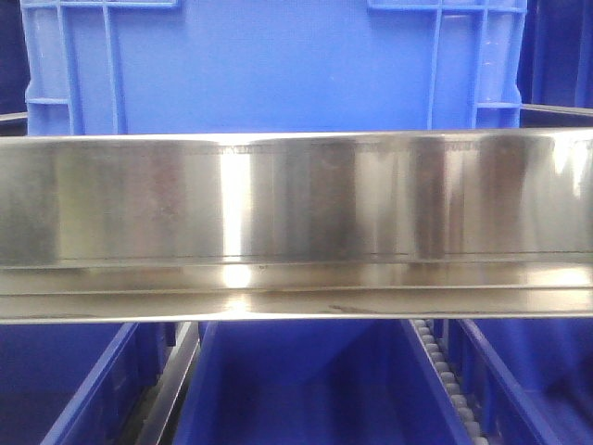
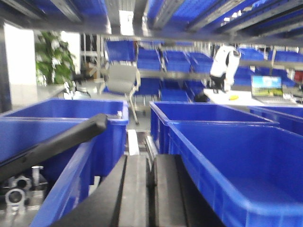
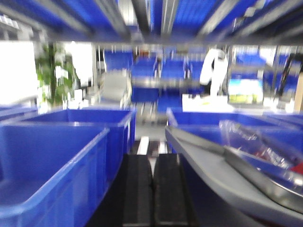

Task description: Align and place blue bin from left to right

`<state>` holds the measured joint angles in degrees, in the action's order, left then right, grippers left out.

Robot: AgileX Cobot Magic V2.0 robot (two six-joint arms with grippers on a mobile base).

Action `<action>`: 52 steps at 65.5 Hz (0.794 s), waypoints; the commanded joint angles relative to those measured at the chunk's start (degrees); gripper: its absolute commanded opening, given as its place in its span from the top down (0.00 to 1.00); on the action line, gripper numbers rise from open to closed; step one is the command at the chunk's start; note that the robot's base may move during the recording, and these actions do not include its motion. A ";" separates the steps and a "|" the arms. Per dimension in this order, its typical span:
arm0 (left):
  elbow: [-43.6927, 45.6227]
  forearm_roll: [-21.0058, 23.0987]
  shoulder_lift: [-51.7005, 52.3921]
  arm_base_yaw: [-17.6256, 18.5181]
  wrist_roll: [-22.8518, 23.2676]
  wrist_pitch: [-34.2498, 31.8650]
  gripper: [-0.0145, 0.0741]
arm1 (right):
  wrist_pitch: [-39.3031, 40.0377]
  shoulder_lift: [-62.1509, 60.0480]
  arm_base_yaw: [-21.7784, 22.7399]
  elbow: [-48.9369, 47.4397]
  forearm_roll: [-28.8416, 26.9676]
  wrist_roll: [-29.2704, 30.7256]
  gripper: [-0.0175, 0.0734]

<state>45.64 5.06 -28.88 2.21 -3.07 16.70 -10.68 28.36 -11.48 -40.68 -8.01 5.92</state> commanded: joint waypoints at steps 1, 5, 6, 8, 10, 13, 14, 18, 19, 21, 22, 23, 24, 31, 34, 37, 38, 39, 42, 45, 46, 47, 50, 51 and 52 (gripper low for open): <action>6.89 0.88 -7.65 0.21 0.04 3.61 0.96 | -2.03 6.89 -0.02 -5.18 -0.08 0.03 0.89; 11.89 0.88 -11.97 0.21 0.04 6.92 0.96 | -4.49 11.91 -0.02 -9.55 -0.08 0.03 0.89; 12.96 0.88 -13.02 0.21 0.04 7.69 0.96 | -5.57 13.04 -0.02 -10.59 -0.08 0.03 0.89; 15.06 0.88 -15.63 0.21 0.04 9.36 0.96 | -7.30 15.76 -0.02 -13.25 -0.08 0.03 0.89; 17.10 0.88 -17.61 0.21 0.04 10.19 0.96 | -8.55 17.82 -0.02 -15.51 -0.08 0.03 0.89; 20.48 0.88 -20.32 0.21 0.04 10.92 0.96 | -11.73 21.72 -0.02 -19.59 -0.08 0.03 0.89; 21.38 0.88 -21.74 0.21 0.04 11.10 0.96 | -13.22 22.81 -0.02 -20.76 -0.08 0.03 0.89; 24.93 0.88 -25.22 0.21 0.04 10.99 0.96 | -17.09 27.05 -0.02 -25.28 -0.08 0.03 0.89; 25.63 0.88 -26.02 0.21 0.04 10.86 0.96 | -18.02 28.08 -0.02 -26.85 -0.08 0.03 0.89; 26.96 0.88 -27.82 0.21 0.04 10.74 0.96 | -20.11 30.42 -0.02 -28.84 -0.08 0.03 0.89; 27.57 0.88 -28.53 0.21 0.04 10.74 0.96 | -20.88 31.30 -0.02 -29.76 -0.08 0.03 0.89; 28.14 0.88 -29.20 0.21 0.04 10.74 0.96 | -21.59 32.19 -0.02 -30.64 -0.08 0.03 0.89; 28.65 0.88 -29.83 0.21 0.04 10.74 0.96 | -21.93 33.02 -0.02 -31.45 -0.08 0.03 0.89; 30.60 0.88 -33.77 0.21 0.04 10.85 0.96 | -24.69 38.13 -0.02 -36.02 -0.08 0.03 0.89; 30.60 0.88 -34.74 0.21 0.04 10.57 0.96 | -24.30 39.84 -0.02 -37.04 -0.08 0.03 0.89; 30.60 0.97 -35.79 0.21 0.04 10.57 0.96 | -23.66 40.98 -0.02 -37.46 -0.08 0.03 0.89; 30.60 1.20 -36.01 0.21 0.04 10.57 0.96 | -23.50 41.45 -0.02 -37.47 -0.08 0.03 0.89; 30.60 1.36 -36.27 0.21 0.04 10.84 0.96 | -23.51 41.72 -0.02 -37.57 -0.08 0.03 0.89; 30.60 1.97 -36.64 0.21 0.04 11.24 0.96 | -23.67 42.26 -0.02 -37.57 -0.08 0.03 0.89; 30.60 2.77 -37.06 0.21 0.04 11.38 0.96 | -24.02 42.40 -0.02 -37.57 -0.08 0.03 0.89; 30.60 3.16 -37.19 0.21 0.04 11.50 0.96 | -24.15 42.67 -0.02 -37.57 -0.33 0.03 0.89; 30.60 3.44 -37.32 0.21 0.04 11.62 0.96 | -24.14 42.69 -0.02 -37.57 -0.52 0.03 0.89; 30.68 4.36 -37.74 0.21 0.04 12.27 0.96 | -23.47 42.93 -0.02 -37.57 -2.03 0.03 0.89; 30.68 4.77 -37.85 0.21 0.04 12.51 0.96 | -23.20 42.98 -0.02 -37.57 -2.31 0.03 0.89; 30.68 5.18 -37.99 0.21 0.04 12.82 0.96 | -23.19 43.13 -0.05 -37.71 -2.32 0.18 0.89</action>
<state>75.64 7.90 -66.36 2.21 -3.07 28.78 -35.26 71.12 -11.48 -77.45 -8.97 5.92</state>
